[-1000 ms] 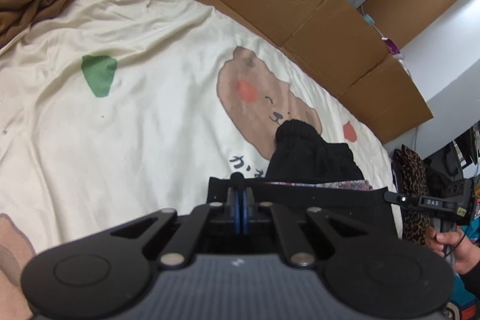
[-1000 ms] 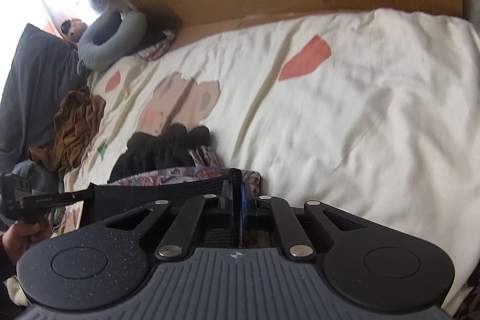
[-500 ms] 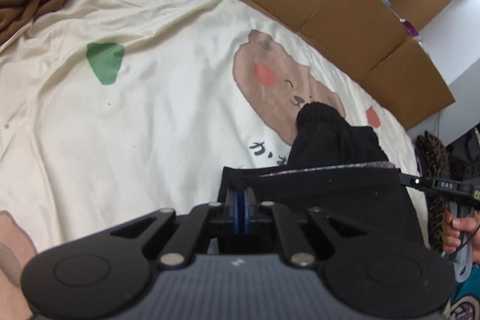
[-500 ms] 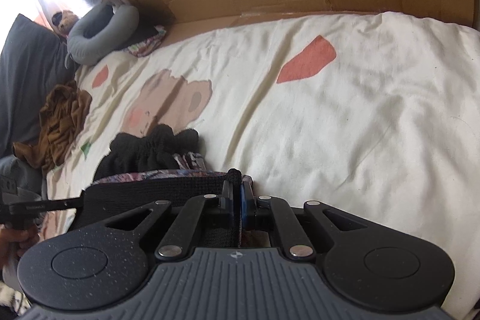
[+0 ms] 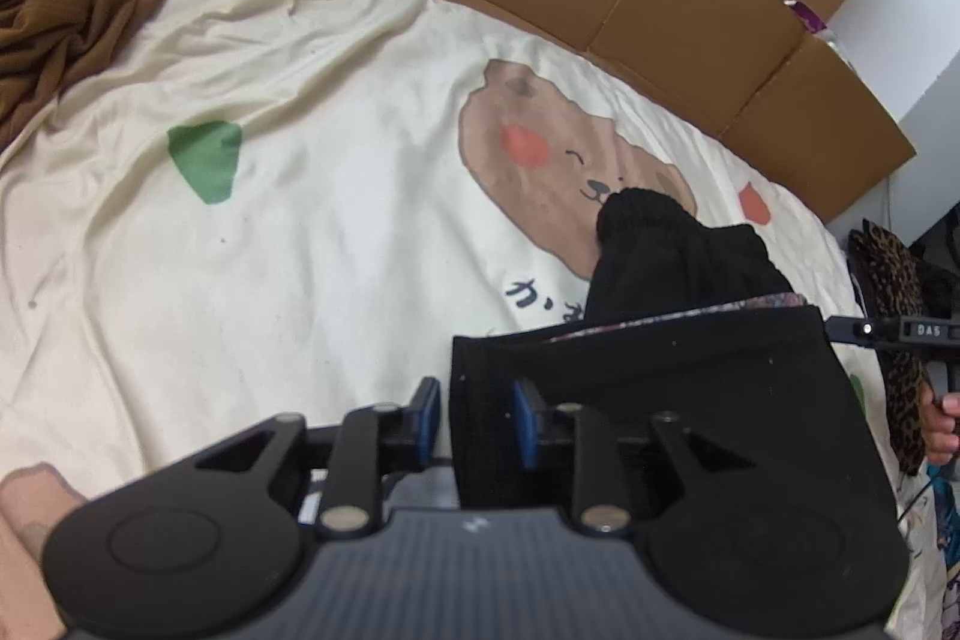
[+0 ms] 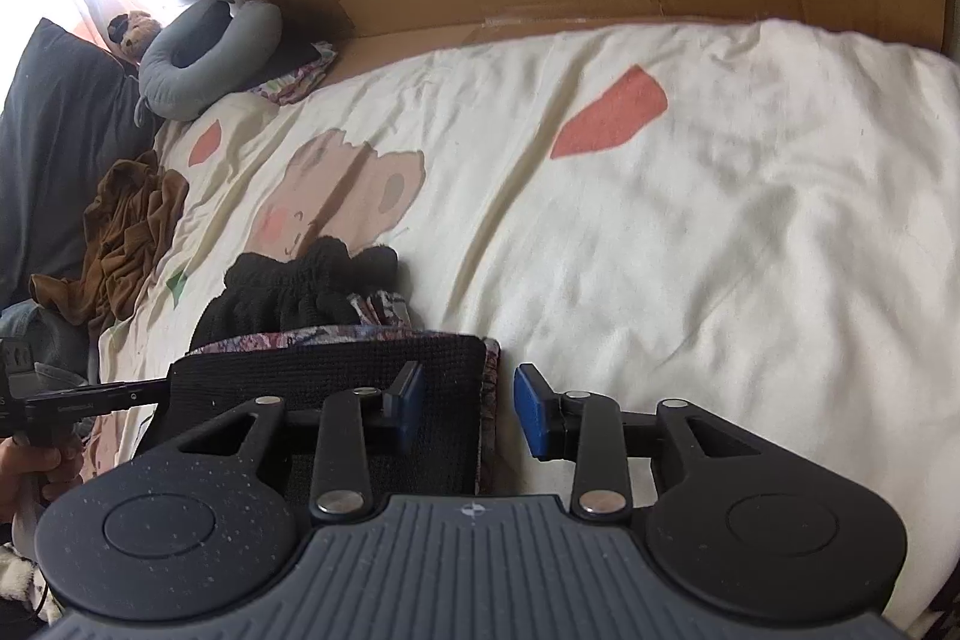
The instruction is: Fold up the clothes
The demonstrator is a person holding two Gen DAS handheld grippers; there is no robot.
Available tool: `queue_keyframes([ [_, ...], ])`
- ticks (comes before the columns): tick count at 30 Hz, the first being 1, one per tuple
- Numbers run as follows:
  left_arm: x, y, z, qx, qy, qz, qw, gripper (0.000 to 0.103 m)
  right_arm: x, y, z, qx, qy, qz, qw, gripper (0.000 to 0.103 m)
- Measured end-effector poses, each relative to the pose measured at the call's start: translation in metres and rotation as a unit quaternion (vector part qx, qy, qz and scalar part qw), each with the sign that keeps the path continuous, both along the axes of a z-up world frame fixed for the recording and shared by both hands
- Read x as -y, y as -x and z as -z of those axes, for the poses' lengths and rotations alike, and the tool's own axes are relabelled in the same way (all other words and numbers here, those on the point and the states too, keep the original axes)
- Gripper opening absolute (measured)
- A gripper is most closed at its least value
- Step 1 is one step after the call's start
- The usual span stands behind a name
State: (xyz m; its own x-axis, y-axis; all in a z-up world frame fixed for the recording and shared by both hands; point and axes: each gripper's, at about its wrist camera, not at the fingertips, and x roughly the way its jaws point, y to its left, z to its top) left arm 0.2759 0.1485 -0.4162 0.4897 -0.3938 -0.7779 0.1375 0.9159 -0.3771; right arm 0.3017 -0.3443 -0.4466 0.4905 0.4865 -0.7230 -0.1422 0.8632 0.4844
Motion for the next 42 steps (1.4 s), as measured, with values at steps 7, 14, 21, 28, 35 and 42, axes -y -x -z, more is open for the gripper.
queue_keyframes([
  [7, 0.004, -0.006, 0.009, 0.003, -0.003, 0.001, 1.0000, 0.029, -0.023, -0.006, 0.017, -0.008, 0.030, -0.024, 0.999, 0.038],
  [14, 0.011, -0.008, 0.010, 0.005, -0.018, 0.005, 0.9998, 0.029, -0.038, -0.010, 0.020, 0.002, 0.066, -0.035, 0.997, 0.038],
  [21, 0.018, -0.009, 0.009, 0.004, -0.034, 0.009, 0.9994, 0.025, -0.047, -0.010, 0.016, 0.010, 0.092, -0.047, 0.995, 0.016],
  [28, 0.018, -0.005, 0.003, 0.008, -0.024, 0.001, 0.9997, 0.005, -0.040, -0.004, 0.001, 0.025, 0.094, -0.032, 0.995, 0.005],
  [35, 0.013, -0.001, -0.025, 0.048, -0.015, -0.015, 0.9986, 0.005, -0.016, 0.002, -0.023, 0.034, 0.054, 0.019, 0.998, 0.005],
  [42, 0.016, -0.004, -0.053, 0.076, -0.009, -0.024, 0.9968, 0.005, -0.010, 0.008, -0.047, 0.054, 0.033, 0.044, 0.997, 0.005],
])
